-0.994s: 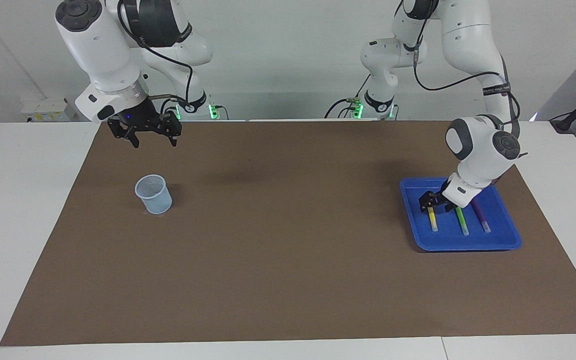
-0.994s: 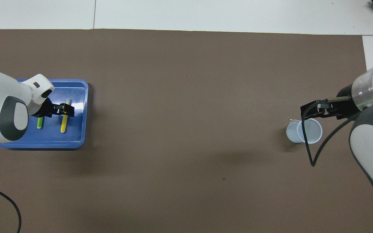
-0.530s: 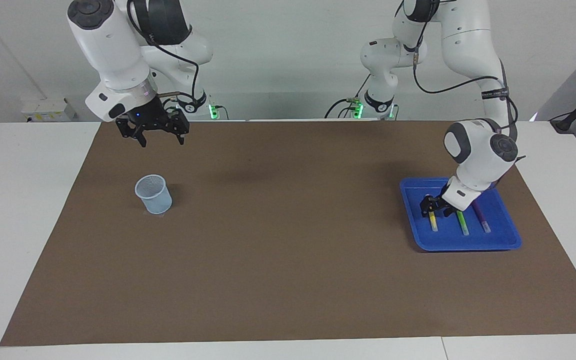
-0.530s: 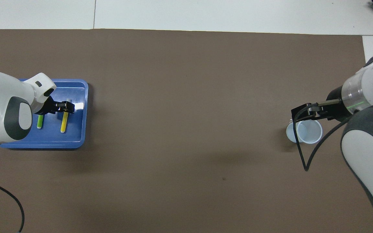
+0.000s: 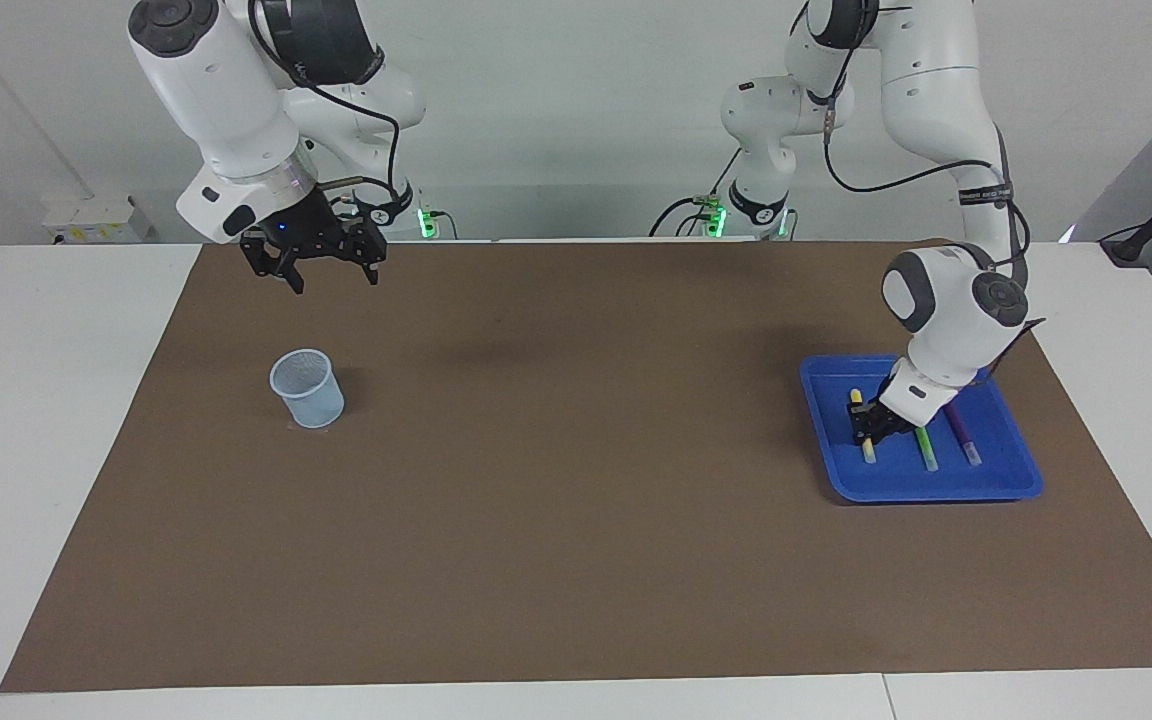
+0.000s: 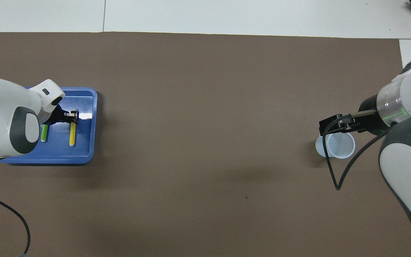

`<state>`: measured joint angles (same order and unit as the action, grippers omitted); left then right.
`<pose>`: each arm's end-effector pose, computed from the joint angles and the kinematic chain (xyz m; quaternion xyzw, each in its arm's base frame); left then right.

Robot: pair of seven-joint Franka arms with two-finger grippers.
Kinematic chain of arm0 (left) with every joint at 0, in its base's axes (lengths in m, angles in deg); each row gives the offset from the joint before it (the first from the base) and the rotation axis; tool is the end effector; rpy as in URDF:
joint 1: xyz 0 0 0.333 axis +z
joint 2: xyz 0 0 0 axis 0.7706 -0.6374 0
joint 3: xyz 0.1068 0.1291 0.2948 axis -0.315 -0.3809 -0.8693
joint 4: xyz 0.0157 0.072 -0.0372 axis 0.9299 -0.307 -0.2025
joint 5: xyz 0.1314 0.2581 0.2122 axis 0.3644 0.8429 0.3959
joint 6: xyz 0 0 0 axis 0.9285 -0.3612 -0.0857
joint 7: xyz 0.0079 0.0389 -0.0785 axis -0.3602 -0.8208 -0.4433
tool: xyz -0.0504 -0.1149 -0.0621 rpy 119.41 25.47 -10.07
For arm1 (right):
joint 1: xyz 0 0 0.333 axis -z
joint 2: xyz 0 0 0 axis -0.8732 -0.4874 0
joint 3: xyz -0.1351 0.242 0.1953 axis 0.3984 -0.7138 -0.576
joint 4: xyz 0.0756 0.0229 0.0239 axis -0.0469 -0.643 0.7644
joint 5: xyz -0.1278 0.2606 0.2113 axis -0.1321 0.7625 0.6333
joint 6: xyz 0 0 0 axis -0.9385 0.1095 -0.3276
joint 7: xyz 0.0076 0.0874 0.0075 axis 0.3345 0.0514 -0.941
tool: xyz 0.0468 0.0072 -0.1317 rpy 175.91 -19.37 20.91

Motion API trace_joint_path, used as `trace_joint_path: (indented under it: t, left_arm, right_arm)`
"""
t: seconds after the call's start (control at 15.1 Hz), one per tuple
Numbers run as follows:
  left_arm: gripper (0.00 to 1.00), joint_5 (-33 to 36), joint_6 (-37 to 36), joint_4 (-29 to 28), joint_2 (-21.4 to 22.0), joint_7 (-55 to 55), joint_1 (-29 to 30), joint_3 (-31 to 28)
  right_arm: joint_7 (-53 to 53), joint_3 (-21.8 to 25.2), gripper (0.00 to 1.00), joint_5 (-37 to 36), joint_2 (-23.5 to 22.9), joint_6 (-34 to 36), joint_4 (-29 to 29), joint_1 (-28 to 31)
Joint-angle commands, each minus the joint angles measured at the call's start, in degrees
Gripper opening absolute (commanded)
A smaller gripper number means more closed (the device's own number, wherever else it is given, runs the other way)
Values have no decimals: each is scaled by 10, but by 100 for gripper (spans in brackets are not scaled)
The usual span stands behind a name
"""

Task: Transfer and insert pens with both arms
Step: 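Lift the yellow pen with the left gripper while the right gripper approaches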

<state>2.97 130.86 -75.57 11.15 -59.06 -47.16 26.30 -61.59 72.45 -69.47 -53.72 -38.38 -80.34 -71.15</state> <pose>0.5888 0.0094 0.3136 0.9989 -0.0304 0.0120 0.0330 0.5050 0.0736 0.5795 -0.9980 -0.0388 0.0354 0.0366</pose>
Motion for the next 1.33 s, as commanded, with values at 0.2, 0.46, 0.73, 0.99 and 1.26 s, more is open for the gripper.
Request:
trace_joint_path:
  t: [0.2,0.46,0.73,0.99,1.26]
  left_arm:
    - [0,-9,-18,24,-8,2,-11,-4]
    - [0,-37,-126,106,-10,-18,-10,-4]
    - [0,-46,-195,148,-5,-123,-14,4]
    - [0,-120,-312,220,2,-304,-17,25]
    - [0,-190,-365,225,41,-493,-18,47]
  right_arm:
    - [-18,-2,100,44,19,-54,-37,-4]
    - [-12,-2,100,100,54,-141,-123,-14]
    - [-6,-2,100,130,57,-173,-138,-30]
    - [50,-2,100,192,56,-177,-135,-31]
    - [131,-2,100,216,52,-217,-134,-62]
